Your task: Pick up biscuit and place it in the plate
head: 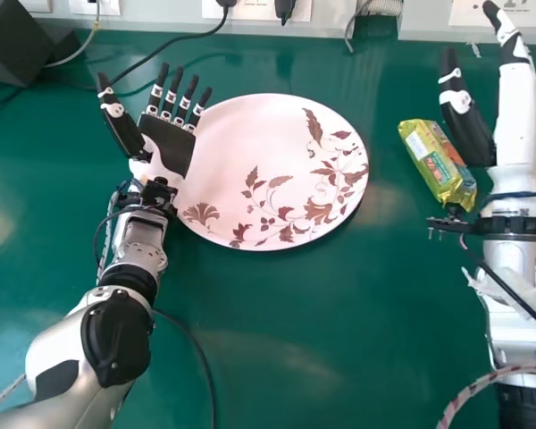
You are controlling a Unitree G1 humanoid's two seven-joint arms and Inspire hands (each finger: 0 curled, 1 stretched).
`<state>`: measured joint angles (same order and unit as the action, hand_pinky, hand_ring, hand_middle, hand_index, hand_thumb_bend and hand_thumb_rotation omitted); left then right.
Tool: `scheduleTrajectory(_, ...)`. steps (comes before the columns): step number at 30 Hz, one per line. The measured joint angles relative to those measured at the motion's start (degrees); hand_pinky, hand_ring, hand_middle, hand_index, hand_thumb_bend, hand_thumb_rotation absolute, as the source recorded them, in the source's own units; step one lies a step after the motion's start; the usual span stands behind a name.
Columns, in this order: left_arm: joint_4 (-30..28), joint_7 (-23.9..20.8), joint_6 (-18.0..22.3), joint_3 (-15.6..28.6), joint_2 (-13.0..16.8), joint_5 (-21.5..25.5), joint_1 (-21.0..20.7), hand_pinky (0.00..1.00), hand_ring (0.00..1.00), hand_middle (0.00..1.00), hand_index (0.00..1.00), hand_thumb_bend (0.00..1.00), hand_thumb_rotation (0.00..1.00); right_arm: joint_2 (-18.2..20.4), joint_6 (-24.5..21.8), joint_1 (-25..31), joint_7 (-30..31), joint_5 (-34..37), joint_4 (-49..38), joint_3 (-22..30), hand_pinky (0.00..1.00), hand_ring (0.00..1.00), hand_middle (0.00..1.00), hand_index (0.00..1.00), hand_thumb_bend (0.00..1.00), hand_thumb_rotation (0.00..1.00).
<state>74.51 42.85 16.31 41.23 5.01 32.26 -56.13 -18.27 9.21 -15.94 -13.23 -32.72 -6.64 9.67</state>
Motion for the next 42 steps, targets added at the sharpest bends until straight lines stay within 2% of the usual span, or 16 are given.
scheduleTrajectory(6,0.01,-0.17,0.07,0.0,-0.01,0.01,0.0,0.9,0.93,0.99,1.0,1.0,0.74,-0.49,-3.16,0.65,-1.23,-5.01,-1.55,-1.39,0.92,1.0,1.0,1.0,0.7,0.93)
scheduleTrajectory(14,0.01,-0.09,0.01,0.0,0.0,0.01,0.0,0.93,0.94,1.0,1.0,1.0,0.7,-1.17,-6.34,1.07,-1.84,-8.5,-2.32,-2.36,0.93,1.0,1.0,1.0,0.71,0.93)
scheduleTrajectory(22,0.0,1.45,-0.15,0.09,0.01,0.39,0.0,0.94,0.93,1.0,1.0,1.0,0.73,-1.84,-10.69,1.31,-1.9,-12.14,-3.85,-3.69,0.95,1.0,1.0,1.0,0.8,0.96)
scheduleTrajectory(32,-0.01,5.07,-1.13,0.91,0.06,1.21,-0.12,0.95,0.93,1.0,1.0,1.0,0.7,-2.29,-18.94,1.58,1.53,-17.79,-6.78,-6.0,1.0,1.0,1.0,1.0,0.86,1.0)
scheduleTrajectory(42,-0.02,6.48,-1.6,1.13,0.12,2.5,-0.2,0.95,0.93,1.0,1.0,1.0,0.66,-2.85,-23.64,1.66,5.12,-21.25,-8.23,-7.76,1.0,1.0,1.0,1.0,0.88,1.0)
